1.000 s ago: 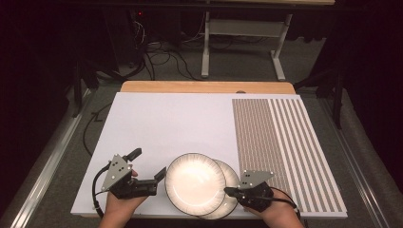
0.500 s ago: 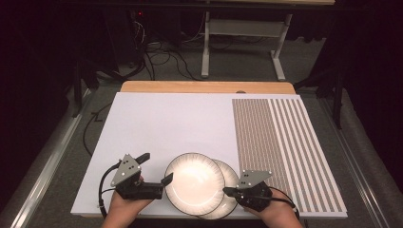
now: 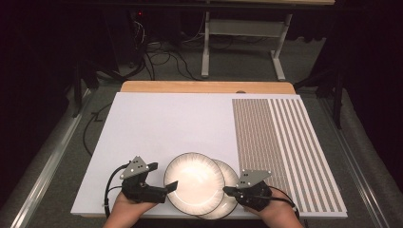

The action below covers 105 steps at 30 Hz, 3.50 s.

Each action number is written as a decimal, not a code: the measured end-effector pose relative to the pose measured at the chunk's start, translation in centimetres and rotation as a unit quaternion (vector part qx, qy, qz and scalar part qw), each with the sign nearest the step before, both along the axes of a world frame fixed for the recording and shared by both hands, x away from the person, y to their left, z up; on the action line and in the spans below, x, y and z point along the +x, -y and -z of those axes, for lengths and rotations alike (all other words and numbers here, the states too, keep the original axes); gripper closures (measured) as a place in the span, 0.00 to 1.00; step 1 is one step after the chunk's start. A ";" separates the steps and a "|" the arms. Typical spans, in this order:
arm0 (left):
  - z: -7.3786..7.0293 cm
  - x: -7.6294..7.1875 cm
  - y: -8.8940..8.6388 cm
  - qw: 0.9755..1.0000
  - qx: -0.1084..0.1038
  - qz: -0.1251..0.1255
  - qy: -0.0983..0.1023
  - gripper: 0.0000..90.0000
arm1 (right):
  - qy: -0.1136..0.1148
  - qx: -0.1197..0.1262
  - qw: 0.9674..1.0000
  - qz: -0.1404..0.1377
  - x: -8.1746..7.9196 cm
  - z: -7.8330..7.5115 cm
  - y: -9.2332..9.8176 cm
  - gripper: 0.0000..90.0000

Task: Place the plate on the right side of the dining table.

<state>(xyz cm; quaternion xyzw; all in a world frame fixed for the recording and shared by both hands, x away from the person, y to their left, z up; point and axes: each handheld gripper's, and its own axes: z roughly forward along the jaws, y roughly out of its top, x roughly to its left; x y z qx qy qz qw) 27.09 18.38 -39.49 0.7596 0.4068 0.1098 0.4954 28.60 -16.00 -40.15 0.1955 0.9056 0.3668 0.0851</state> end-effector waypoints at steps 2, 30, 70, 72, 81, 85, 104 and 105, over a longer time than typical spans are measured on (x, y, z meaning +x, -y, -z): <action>0.3 0.0 0.3 1.000 -0.003 0.012 -0.018 0.04 | -0.002 0.001 1.000 0.001 0.1 0.0 0.0 1.00; 0.9 0.2 1.1 0.990 -0.028 0.028 -0.132 0.48 | 0.003 -0.003 1.000 -0.003 0.1 -0.1 -0.8 1.00; 0.6 0.3 0.5 0.984 -0.098 -0.003 -0.148 0.82 | 0.032 0.047 0.998 0.023 -0.3 -1.6 1.0 1.00; 0.5 0.2 0.4 0.984 -0.106 -0.004 -0.146 0.83 | 0.035 0.053 0.997 0.034 -0.2 -2.0 1.5 0.99; 0.3 0.1 0.2 0.983 -0.135 -0.009 -0.123 0.88 | 0.050 0.079 0.993 0.072 0.2 -2.6 3.2 0.88; 0.0 0.1 0.1 0.986 -0.132 -0.009 -0.101 0.89 | 0.057 0.084 0.990 0.093 0.5 -2.8 4.2 0.78; -0.8 0.4 -0.6 0.995 -0.096 -0.020 0.003 0.89 | 0.104 0.121 0.971 0.179 0.8 -3.9 7.9 0.17; -0.9 0.4 -0.6 0.995 -0.092 -0.018 0.012 0.89 | 0.102 0.123 0.970 0.182 0.8 -3.9 8.0 0.15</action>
